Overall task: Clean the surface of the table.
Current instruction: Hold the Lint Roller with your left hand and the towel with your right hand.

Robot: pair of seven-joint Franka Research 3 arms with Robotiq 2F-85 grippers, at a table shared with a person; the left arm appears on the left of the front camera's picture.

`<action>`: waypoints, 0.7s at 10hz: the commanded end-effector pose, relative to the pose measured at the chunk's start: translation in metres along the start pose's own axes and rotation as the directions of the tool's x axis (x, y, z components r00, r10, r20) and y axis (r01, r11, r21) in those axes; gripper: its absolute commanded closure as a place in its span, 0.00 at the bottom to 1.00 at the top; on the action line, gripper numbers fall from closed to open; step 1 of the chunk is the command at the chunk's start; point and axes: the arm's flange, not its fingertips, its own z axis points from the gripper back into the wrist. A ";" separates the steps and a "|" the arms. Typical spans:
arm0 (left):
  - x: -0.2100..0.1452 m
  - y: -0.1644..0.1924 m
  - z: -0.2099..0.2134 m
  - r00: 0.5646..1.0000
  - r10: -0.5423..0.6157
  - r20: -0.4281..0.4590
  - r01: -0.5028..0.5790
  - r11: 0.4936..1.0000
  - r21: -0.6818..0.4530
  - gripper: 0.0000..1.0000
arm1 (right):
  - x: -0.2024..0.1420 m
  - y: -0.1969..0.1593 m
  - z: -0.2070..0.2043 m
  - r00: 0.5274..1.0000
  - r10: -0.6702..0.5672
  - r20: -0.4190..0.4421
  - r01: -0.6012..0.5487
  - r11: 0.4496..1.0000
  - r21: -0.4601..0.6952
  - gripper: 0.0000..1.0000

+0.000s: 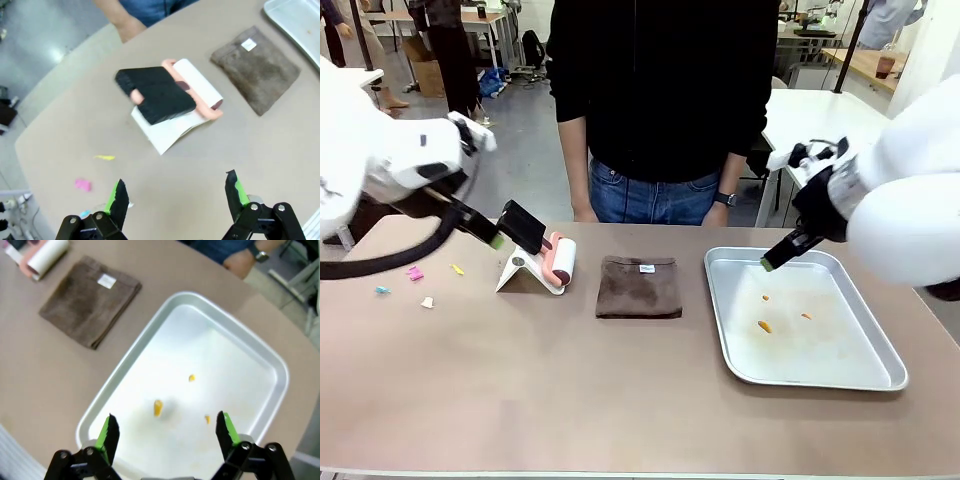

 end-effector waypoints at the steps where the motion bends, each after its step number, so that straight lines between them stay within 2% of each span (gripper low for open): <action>1: -0.029 0.012 0.039 1.000 -0.029 0.012 0.030 0.996 -0.079 0.00 | -0.013 -0.018 0.035 0.989 -0.143 -0.021 0.145 0.984 0.105 0.00; 2: -0.032 0.030 0.051 0.999 0.046 0.010 -0.045 0.991 -0.128 0.00 | -0.021 -0.030 0.050 0.979 -0.202 -0.030 0.204 0.965 0.167 0.00; 3: -0.039 0.051 0.061 0.995 0.096 -0.008 -0.095 0.968 -0.234 0.00 | -0.033 -0.045 0.065 0.974 -0.224 -0.037 0.225 0.937 0.269 0.00; 4: -0.046 0.076 0.064 0.976 0.211 -0.058 -0.218 0.931 -0.292 0.00 | -0.047 -0.064 0.076 0.957 -0.288 -0.032 0.282 0.900 0.333 0.00; 5: -0.056 0.100 0.063 0.959 0.273 -0.076 -0.280 0.874 -0.396 0.00 | -0.064 -0.085 0.087 0.944 -0.330 -0.029 0.307 0.838 0.450 0.00; 6: -0.069 0.126 0.061 0.925 0.367 -0.095 -0.366 0.797 -0.480 0.00 | -0.085 -0.114 0.096 0.908 -0.419 -0.007 0.354 0.758 0.548 0.00; 7: -0.081 0.147 0.059 0.879 0.471 -0.078 -0.437 0.728 -0.529 0.00 | -0.101 -0.139 0.098 0.881 -0.474 -0.004 0.373 0.688 0.623 0.00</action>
